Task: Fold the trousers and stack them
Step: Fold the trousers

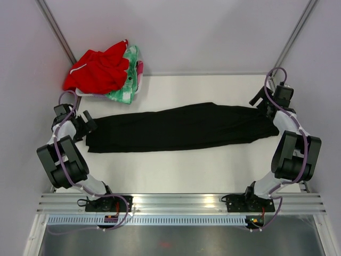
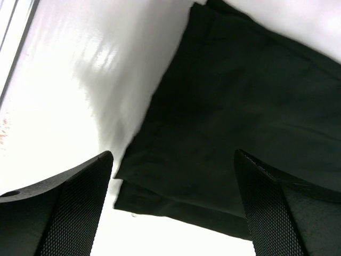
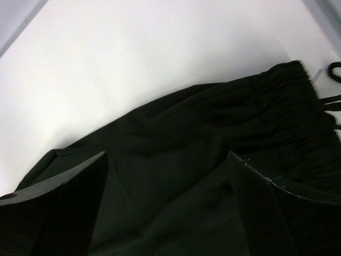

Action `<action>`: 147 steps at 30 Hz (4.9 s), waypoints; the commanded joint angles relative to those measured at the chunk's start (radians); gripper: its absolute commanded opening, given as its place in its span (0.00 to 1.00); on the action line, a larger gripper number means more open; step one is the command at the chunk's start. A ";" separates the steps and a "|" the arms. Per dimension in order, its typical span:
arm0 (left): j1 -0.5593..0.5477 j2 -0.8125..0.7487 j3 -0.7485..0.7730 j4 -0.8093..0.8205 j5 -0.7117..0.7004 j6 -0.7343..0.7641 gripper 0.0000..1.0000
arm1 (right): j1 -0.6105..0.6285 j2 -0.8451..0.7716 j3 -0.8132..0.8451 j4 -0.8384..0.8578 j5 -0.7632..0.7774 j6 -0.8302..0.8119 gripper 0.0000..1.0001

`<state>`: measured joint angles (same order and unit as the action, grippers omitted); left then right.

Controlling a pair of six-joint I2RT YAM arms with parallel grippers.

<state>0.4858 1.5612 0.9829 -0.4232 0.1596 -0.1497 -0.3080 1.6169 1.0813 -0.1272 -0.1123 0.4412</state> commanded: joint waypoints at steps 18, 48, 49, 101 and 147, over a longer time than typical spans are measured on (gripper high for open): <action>0.020 0.232 0.073 0.055 0.075 0.075 0.84 | 0.069 -0.029 0.065 -0.057 0.106 -0.021 0.98; -0.092 0.039 0.089 -0.057 -0.036 0.044 0.02 | 0.385 -0.121 0.020 -0.028 0.000 -0.101 0.97; -0.104 -0.033 0.085 -0.051 -0.019 0.029 0.02 | 0.435 -0.123 0.017 -0.028 -0.001 -0.098 0.98; -1.262 0.375 0.930 -0.245 -0.296 -0.473 1.00 | 0.172 -0.060 0.138 -0.135 -0.099 -0.068 0.98; -1.050 0.706 0.870 -0.248 0.290 0.345 0.75 | 0.511 -0.232 0.057 -0.333 0.054 -0.012 0.85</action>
<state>-0.5587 2.2372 1.7760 -0.6590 0.3725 0.1120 0.2035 1.4147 1.1465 -0.4427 -0.0883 0.4194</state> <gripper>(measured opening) 0.758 0.848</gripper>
